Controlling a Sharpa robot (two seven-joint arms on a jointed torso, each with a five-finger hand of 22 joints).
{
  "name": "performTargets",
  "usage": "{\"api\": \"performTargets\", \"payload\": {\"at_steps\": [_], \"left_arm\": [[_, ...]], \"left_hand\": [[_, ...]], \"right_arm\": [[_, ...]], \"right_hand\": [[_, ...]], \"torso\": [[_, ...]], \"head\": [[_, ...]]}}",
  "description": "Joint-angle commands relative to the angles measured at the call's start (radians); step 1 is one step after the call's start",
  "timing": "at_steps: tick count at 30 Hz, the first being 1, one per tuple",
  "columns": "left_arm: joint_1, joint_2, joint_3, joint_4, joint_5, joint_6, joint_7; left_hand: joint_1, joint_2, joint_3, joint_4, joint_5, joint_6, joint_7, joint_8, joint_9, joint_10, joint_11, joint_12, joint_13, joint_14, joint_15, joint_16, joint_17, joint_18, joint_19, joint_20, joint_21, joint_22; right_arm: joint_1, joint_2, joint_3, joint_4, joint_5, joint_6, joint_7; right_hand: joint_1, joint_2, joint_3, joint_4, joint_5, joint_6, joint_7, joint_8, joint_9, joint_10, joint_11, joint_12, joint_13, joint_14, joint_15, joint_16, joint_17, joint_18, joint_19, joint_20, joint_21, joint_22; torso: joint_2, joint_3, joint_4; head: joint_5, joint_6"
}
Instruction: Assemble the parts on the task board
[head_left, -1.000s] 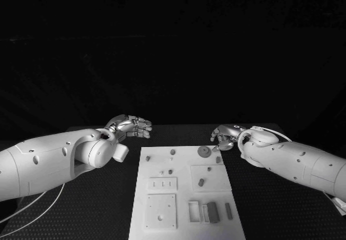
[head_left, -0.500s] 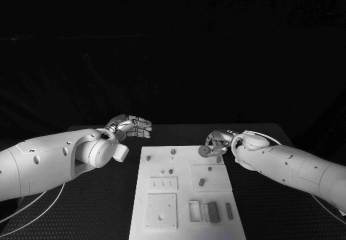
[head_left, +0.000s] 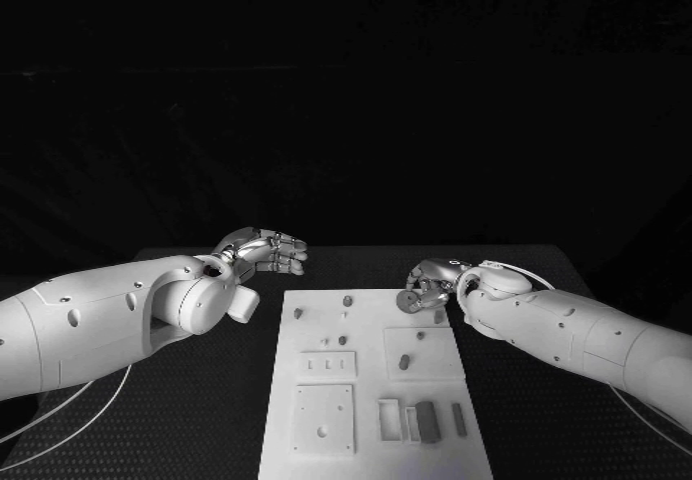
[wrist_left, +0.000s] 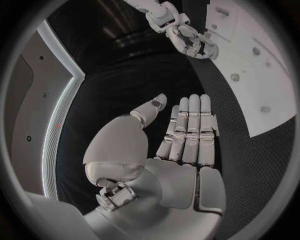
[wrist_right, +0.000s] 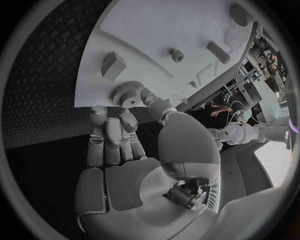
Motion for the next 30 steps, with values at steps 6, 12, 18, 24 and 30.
{"api": "performTargets", "payload": {"at_steps": [6,12,18,24,30], "left_arm": [[0.002,-0.001,0.002,0.007,-0.006,0.014,0.012],[0.002,-0.003,0.003,0.010,-0.006,0.014,0.012],[0.002,-0.003,0.003,0.013,-0.007,0.016,0.011],[0.002,-0.004,0.003,0.017,-0.008,0.016,0.011],[0.003,-0.007,0.004,0.020,-0.010,0.015,0.011]], "left_hand": [[-0.004,-0.001,-0.001,0.004,0.001,-0.005,0.002,-0.006,0.001,0.002,0.004,-0.004,0.001,0.002,0.005,-0.004,0.002,-0.008,-0.004,-0.003,-0.004,0.002],[-0.004,-0.001,-0.001,0.004,0.001,-0.005,0.002,-0.006,0.001,0.003,0.004,-0.004,0.001,0.002,0.005,-0.005,0.003,-0.008,-0.004,-0.003,-0.004,0.002],[-0.004,-0.002,-0.001,0.004,0.001,-0.005,0.002,-0.006,0.002,0.003,0.004,-0.005,0.001,0.002,0.005,-0.006,0.003,-0.008,-0.004,-0.003,-0.004,0.002],[-0.004,-0.002,-0.001,0.004,0.001,-0.005,0.002,-0.006,0.002,0.003,0.004,-0.005,0.001,0.002,0.005,-0.006,0.004,-0.008,-0.004,-0.003,-0.005,0.002],[-0.004,-0.002,-0.001,0.004,0.001,-0.005,0.002,-0.006,0.002,0.003,0.004,-0.006,0.002,0.002,0.005,-0.007,0.004,-0.008,-0.004,-0.003,-0.005,0.002]], "right_arm": [[0.000,0.007,0.000,-0.024,-0.011,0.014,0.013],[-0.001,0.013,-0.001,-0.037,-0.016,0.025,0.015],[-0.003,0.022,-0.005,-0.038,-0.024,0.027,0.014],[-0.006,0.025,-0.007,-0.037,-0.027,0.031,0.015],[-0.008,0.028,-0.009,-0.037,-0.030,0.032,0.015]], "right_hand": [[0.000,0.029,0.002,-0.002,0.000,0.010,0.012,0.003,-0.001,-0.048,0.026,0.010,-0.012,-0.010,0.003,0.010,-0.009,0.020,-0.004,-0.005,0.004,0.017],[0.002,0.055,0.004,-0.011,0.000,0.017,0.013,0.007,-0.001,-0.053,0.027,0.017,-0.023,-0.016,0.003,0.013,-0.019,0.020,-0.008,-0.005,0.006,0.017],[0.001,0.064,0.003,-0.017,0.000,0.022,0.013,0.009,-0.001,-0.055,0.027,0.021,-0.030,-0.016,0.004,0.016,-0.021,0.020,-0.009,-0.004,0.007,0.017],[0.000,0.064,0.001,-0.020,0.000,0.029,0.013,0.013,-0.001,-0.056,0.027,0.026,-0.035,-0.015,0.004,0.019,-0.022,0.020,-0.009,-0.004,0.008,0.017],[-0.003,0.058,-0.001,-0.021,0.000,0.030,0.013,0.013,-0.001,-0.057,0.027,0.029,-0.039,-0.018,0.004,0.020,-0.027,0.020,-0.009,-0.003,0.009,0.017]], "torso": [[-0.001,0.0012,-0.0019],[-0.001,0.0017,-0.0023],[-0.001,0.0030,-0.0018],[-0.001,0.0030,-0.0013],[0.000,0.0031,-0.0033]], "head": [[0.001,-0.004],[0.001,-0.005],[0.002,-0.006],[0.004,-0.010],[0.007,-0.014]]}}
